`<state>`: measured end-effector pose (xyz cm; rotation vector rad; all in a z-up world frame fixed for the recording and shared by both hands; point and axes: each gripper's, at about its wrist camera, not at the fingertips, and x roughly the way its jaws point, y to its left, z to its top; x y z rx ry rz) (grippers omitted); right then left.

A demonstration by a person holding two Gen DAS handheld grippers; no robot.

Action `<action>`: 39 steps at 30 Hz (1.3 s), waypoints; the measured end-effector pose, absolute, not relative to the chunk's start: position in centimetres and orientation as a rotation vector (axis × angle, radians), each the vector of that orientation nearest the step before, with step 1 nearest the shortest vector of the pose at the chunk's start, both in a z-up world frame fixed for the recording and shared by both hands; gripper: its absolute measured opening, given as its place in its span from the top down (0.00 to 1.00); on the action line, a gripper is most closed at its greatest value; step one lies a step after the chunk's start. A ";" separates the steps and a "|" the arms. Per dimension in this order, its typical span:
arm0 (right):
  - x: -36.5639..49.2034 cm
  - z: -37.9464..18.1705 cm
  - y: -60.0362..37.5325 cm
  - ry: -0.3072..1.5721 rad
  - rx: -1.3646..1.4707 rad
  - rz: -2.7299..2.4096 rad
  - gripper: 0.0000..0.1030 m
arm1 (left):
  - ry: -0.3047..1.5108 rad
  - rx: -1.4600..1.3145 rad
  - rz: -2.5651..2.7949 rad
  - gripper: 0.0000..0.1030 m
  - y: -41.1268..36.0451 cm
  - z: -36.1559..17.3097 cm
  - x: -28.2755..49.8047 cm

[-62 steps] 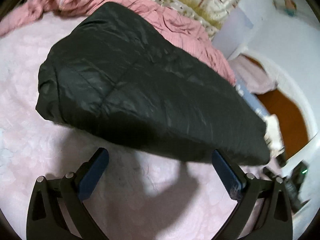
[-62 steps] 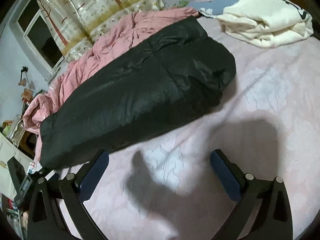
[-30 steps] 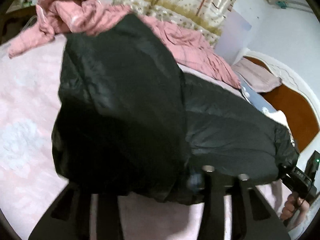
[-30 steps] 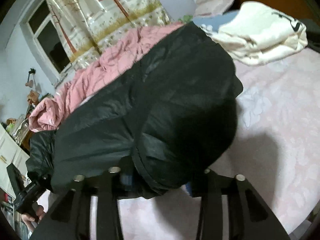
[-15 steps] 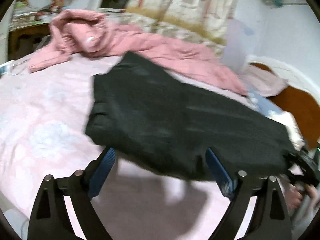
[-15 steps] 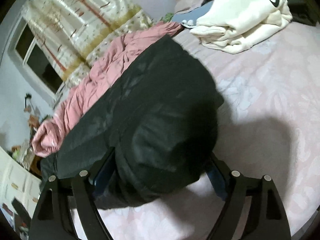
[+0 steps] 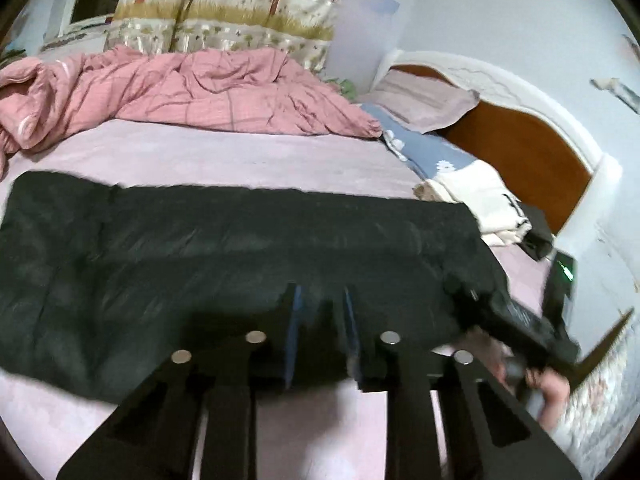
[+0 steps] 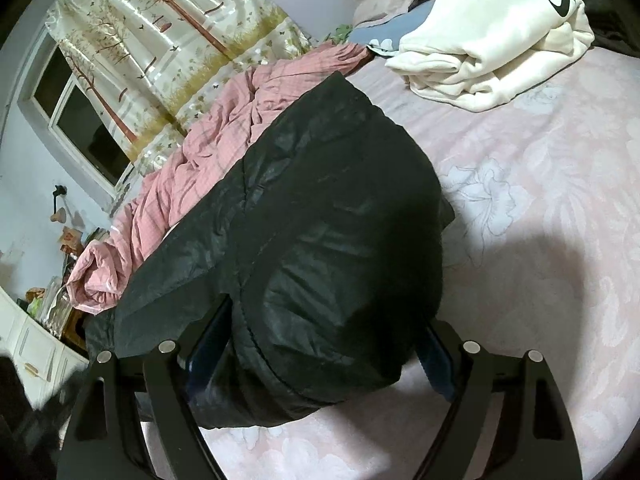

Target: Fold large clothes

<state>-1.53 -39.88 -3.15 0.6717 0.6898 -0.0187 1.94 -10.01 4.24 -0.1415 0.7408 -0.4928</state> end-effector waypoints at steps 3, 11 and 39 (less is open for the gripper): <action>-1.5 -3.2 -39.8 0.690 0.670 -0.018 0.17 | 0.834 -0.134 -0.442 0.89 -11.5 2.8 5.8; -1.1 -2.9 -39.2 0.684 0.622 -0.017 0.17 | 0.889 -0.093 -0.410 0.96 -11.9 -3.3 8.7; -2.7 1.2 -36.0 0.513 0.410 -0.020 0.66 | 0.964 -0.129 -0.353 0.98 -11.6 0.0 16.6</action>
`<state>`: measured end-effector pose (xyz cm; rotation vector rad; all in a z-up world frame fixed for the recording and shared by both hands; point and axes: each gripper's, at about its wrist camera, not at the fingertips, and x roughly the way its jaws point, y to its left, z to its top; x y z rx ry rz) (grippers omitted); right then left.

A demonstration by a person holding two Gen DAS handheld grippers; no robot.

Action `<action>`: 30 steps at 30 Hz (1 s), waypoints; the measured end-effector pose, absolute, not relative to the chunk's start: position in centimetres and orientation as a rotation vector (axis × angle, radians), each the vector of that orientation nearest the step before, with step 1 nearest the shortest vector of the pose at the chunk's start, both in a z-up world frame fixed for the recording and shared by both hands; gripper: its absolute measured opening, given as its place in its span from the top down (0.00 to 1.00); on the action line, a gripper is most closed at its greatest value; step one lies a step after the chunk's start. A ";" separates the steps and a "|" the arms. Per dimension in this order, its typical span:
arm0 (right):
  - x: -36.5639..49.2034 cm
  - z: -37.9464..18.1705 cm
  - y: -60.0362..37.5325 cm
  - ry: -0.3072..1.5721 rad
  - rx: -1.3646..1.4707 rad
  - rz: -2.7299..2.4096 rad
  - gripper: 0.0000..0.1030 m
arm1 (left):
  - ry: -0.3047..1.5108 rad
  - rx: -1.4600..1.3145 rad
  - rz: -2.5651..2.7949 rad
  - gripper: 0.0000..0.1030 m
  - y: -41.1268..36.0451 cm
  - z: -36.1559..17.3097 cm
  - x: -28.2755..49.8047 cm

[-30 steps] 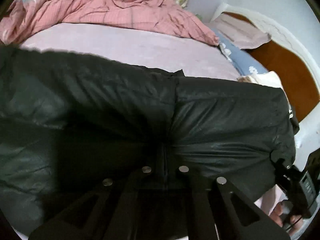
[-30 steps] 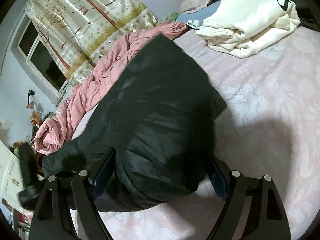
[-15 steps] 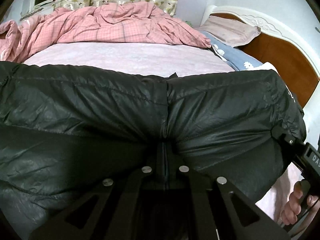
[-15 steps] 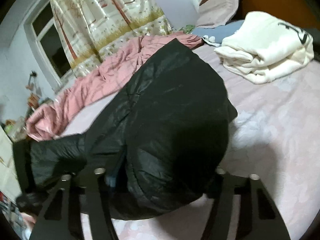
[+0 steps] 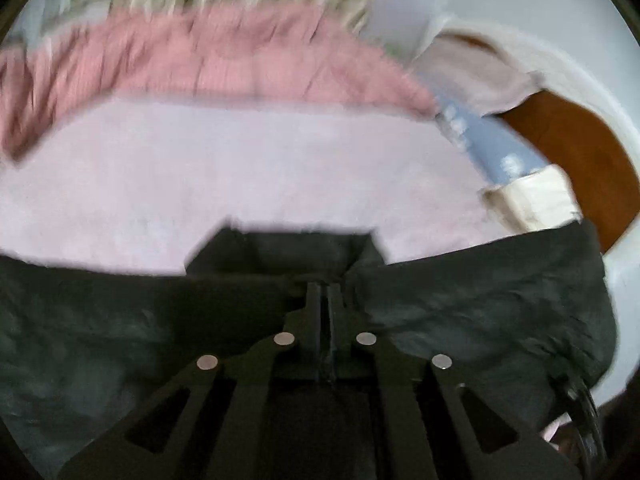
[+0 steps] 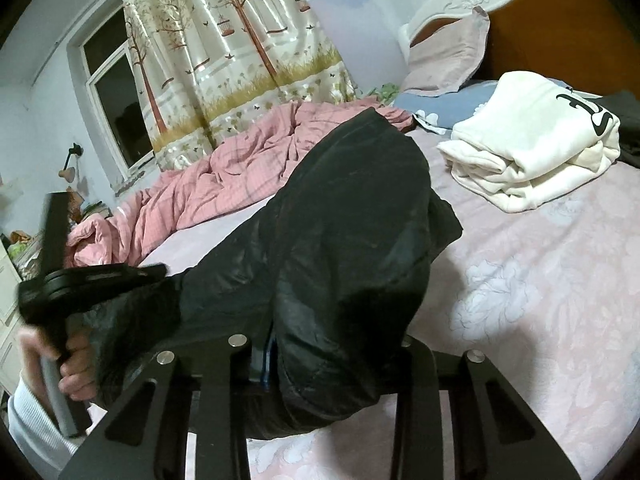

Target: Fold large clothes

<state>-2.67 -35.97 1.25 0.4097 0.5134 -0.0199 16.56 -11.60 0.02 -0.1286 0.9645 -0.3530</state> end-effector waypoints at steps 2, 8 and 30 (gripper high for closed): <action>-2.6 1.1 -36.0 0.519 0.416 -0.009 0.66 | 1.031 -0.228 -0.343 0.97 -11.1 -3.3 17.8; -2.7 1.4 -35.7 0.499 0.395 -0.004 0.66 | 0.938 -0.130 -0.353 0.98 -11.5 -2.3 15.7; -5.5 5.0 -35.6 0.380 0.399 0.027 0.71 | 0.819 -0.195 -0.487 0.97 -7.2 1.3 3.2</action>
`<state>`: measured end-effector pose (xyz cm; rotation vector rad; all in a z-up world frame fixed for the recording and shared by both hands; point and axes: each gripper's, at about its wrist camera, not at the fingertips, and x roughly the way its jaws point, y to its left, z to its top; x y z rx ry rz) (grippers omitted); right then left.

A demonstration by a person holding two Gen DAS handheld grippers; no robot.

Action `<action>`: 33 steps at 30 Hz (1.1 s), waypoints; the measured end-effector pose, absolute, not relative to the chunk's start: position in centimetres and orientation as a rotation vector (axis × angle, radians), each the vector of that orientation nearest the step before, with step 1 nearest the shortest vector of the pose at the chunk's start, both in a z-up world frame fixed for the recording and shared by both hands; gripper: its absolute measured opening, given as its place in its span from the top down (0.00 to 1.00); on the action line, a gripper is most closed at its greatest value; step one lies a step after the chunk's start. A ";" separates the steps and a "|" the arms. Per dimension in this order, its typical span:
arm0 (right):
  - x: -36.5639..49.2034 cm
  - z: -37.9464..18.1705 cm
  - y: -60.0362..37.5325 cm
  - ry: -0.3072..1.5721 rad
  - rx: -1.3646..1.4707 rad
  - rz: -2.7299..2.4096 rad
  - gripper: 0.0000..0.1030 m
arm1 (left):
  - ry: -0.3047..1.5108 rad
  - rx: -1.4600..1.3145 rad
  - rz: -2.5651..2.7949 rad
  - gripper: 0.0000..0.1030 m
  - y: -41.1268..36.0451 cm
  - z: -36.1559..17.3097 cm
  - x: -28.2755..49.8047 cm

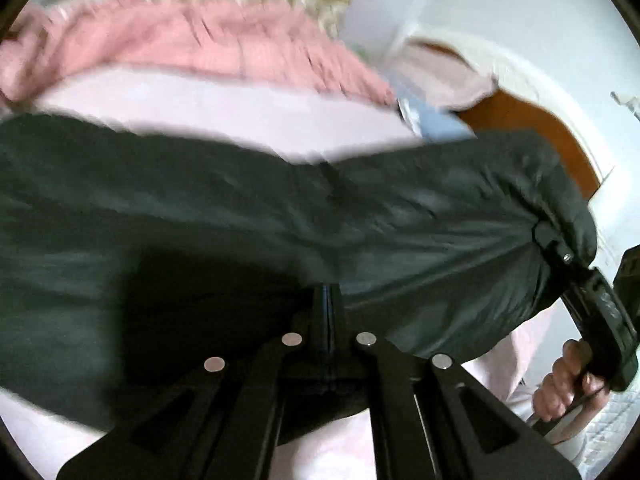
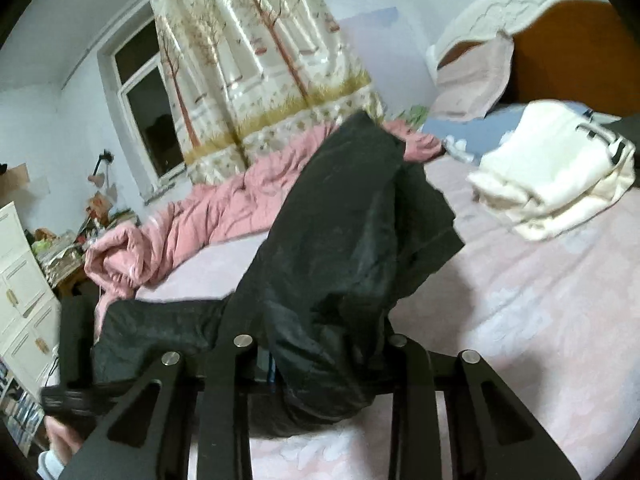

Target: Fold large clothes

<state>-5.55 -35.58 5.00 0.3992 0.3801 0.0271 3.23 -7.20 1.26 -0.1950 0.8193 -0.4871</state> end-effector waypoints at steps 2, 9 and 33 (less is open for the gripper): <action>-5.8 5.6 -36.9 0.378 0.394 -0.020 0.71 | 0.732 -0.179 -0.423 0.67 -4.5 3.3 1.8; -4.0 4.6 -40.6 0.487 0.298 -0.146 0.71 | 0.669 -0.195 -0.176 0.28 4.0 4.2 0.1; -5.0 7.2 -42.0 0.421 0.117 -0.327 0.70 | 0.831 -0.279 -0.468 0.78 0.5 -0.4 -0.2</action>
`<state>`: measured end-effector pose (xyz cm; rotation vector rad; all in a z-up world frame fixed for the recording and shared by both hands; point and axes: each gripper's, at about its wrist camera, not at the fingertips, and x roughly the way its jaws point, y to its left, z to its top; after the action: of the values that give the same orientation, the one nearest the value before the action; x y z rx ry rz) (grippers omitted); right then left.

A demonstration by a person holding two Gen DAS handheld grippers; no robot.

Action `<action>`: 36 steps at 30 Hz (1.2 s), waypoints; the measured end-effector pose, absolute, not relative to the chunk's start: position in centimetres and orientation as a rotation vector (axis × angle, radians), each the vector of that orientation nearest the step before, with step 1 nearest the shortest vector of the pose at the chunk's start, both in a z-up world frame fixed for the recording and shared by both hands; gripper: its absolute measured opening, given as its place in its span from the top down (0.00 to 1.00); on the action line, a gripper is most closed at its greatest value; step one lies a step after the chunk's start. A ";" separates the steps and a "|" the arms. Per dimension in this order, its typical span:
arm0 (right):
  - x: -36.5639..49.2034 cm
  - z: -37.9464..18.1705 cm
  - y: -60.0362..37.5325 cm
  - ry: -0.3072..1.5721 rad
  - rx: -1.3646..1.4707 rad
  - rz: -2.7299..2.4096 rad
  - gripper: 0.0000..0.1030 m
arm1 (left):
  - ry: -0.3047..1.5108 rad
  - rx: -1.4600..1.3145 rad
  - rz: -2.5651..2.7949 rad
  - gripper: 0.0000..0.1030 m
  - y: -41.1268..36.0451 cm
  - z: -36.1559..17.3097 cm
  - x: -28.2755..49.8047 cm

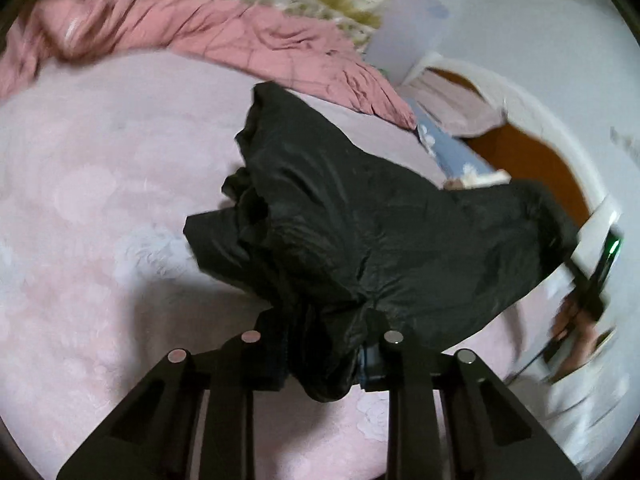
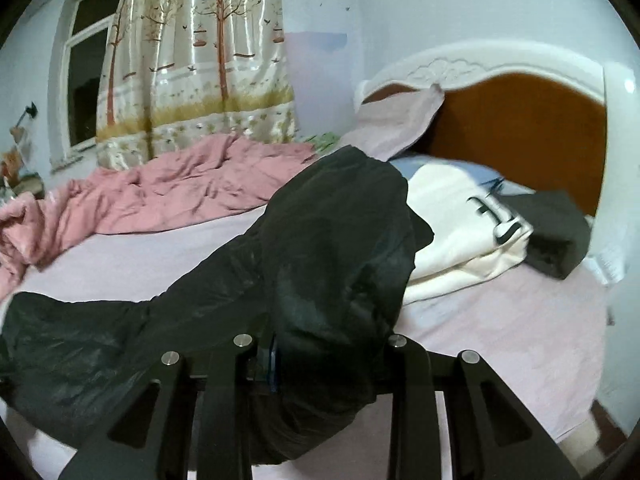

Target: Fold large clothes

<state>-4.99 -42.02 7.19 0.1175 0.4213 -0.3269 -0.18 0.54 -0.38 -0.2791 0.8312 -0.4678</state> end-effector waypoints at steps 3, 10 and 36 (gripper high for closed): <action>-5.4 7.7 -41.8 0.408 0.133 -0.318 0.70 | 0.833 -0.242 -0.429 0.78 0.1 -1.0 0.2; -6.8 10.8 -38.3 0.335 0.073 -0.256 0.70 | 0.810 -0.163 -0.393 0.78 -0.4 -1.6 0.3; -6.1 10.6 -16.3 0.338 -0.117 0.055 0.69 | 0.786 -0.224 -0.456 0.75 0.9 -0.7 -0.1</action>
<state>-6.14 -16.33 10.59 -0.1174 0.3378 0.0554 -0.10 0.95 -0.69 -0.2244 0.7855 -0.4564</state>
